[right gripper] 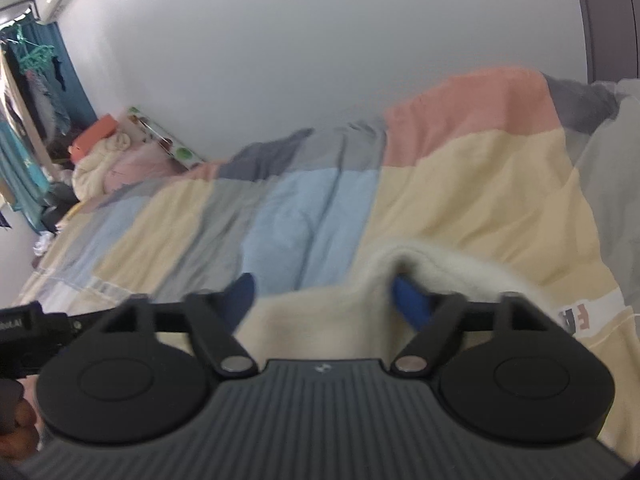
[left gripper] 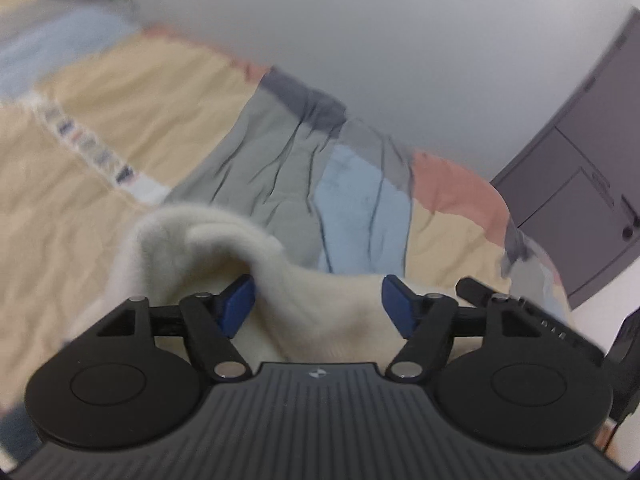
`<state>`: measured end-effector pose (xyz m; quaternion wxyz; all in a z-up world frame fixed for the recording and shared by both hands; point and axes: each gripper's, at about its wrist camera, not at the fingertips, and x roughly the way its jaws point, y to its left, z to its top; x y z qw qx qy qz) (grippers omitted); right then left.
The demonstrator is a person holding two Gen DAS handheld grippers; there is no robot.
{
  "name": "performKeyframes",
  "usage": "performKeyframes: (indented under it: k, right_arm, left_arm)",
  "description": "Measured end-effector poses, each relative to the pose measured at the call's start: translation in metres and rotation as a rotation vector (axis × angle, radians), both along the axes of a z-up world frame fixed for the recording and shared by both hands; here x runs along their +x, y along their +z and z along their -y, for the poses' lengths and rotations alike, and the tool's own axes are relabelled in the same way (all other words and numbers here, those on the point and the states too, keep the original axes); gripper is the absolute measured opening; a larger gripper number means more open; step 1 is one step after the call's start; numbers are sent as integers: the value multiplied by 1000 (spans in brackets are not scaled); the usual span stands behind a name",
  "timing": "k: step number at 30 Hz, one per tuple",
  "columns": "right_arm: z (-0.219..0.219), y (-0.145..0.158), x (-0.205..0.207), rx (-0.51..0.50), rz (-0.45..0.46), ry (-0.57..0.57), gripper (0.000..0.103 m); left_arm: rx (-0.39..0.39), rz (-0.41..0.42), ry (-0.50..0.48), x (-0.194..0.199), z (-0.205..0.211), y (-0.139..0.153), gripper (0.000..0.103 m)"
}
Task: Fold large clothes
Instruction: 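Lower the sweater flat onto the bed and open both grippers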
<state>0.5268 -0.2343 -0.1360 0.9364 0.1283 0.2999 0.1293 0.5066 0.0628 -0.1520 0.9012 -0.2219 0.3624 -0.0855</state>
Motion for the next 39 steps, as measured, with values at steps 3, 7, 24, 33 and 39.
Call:
performKeyframes:
  k: [3,7,24,33,39]
  right_arm:
    - [-3,20,-20,-13,41,5,82]
    - [-2,54,-58,-33,116,-15,82]
    - [-9,152,-285,-163,202,2,103]
    - [-11,158,-366,-178,171,-5,103]
    - [-18,152,-395,-185,83,11,103]
  left_arm:
    - [11,26,-5,-24,3,19,75]
    - [15,71,-20,-70,5,46,75]
    - [101,239,-28,-326,18,146,76]
    - [93,246,-18,-407,16,139,79]
    - [101,196,8,-432,11,116,80]
